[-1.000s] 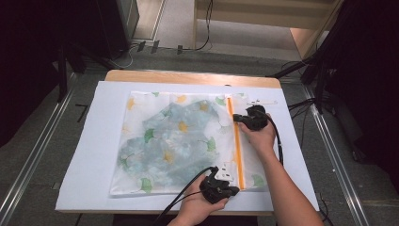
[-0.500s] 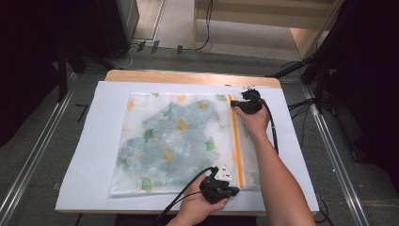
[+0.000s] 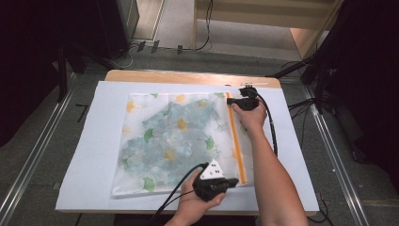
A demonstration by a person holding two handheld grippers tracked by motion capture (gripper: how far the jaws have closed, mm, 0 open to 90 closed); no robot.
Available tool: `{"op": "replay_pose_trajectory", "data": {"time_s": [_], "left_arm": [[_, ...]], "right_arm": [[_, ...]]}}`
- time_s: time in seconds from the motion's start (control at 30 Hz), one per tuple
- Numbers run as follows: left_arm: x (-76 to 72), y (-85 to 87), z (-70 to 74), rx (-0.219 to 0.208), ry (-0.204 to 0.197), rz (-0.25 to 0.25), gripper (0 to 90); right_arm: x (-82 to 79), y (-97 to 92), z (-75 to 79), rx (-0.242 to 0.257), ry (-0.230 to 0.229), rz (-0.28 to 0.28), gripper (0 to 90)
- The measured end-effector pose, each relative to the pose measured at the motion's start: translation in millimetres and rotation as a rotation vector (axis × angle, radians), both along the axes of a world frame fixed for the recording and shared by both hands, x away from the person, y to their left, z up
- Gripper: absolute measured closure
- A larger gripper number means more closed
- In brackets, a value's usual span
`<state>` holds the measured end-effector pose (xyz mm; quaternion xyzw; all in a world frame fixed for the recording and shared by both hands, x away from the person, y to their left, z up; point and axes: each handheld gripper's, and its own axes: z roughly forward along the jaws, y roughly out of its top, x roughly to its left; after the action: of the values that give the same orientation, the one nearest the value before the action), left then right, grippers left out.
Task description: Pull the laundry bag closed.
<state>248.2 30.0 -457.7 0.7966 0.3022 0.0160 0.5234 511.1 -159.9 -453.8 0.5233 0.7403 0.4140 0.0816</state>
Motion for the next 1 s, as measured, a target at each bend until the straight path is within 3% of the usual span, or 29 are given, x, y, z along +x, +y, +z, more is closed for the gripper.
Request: {"op": "replay_pose_trajectory", "data": {"time_s": [0.07,0.13,0.2,0.23,0.4,0.5,0.6,0.73,1.0], "left_arm": [[9.0,0.9,-5.3,0.008,0.058,0.029,90.0],[9.3,-3.9,-14.0,0.084,0.060,0.010,90.0],[10.4,-12.0,-25.4,0.190,0.120,-0.001,90.0],[10.6,-14.1,-25.3,0.225,0.120,-0.005,90.0],[3.9,-20.2,-23.5,0.285,0.056,0.002,90.0],[3.6,-19.2,-24.1,0.279,0.054,-0.009,90.0],[6.6,-16.1,-24.0,0.263,0.099,-0.029,90.0],[7.2,-15.1,-24.7,0.251,0.106,-0.039,90.0],[8.1,-13.9,-24.7,0.250,0.114,-0.050,90.0]], "right_arm": [[-3.0,-0.3,-3.6,-0.018,0.018,0.022,90.0],[-3.5,-1.5,-6.7,-0.001,0.029,0.027,90.0],[-1.7,-1.1,-8.4,0.004,0.037,0.036,90.0],[-0.2,-0.7,-9.5,0.004,0.033,0.036,90.0],[8.3,-0.8,-13.2,0.015,0.042,0.000,90.0],[15.8,-3.0,-12.7,0.017,0.035,-0.034,90.0],[23.9,-4.1,-9.5,0.023,0.025,-0.057,90.0],[35.4,-1.4,-2.9,0.025,0.010,-0.077,90.0],[51.0,0.4,28.2,0.057,-0.049,-0.101,90.0]]}}
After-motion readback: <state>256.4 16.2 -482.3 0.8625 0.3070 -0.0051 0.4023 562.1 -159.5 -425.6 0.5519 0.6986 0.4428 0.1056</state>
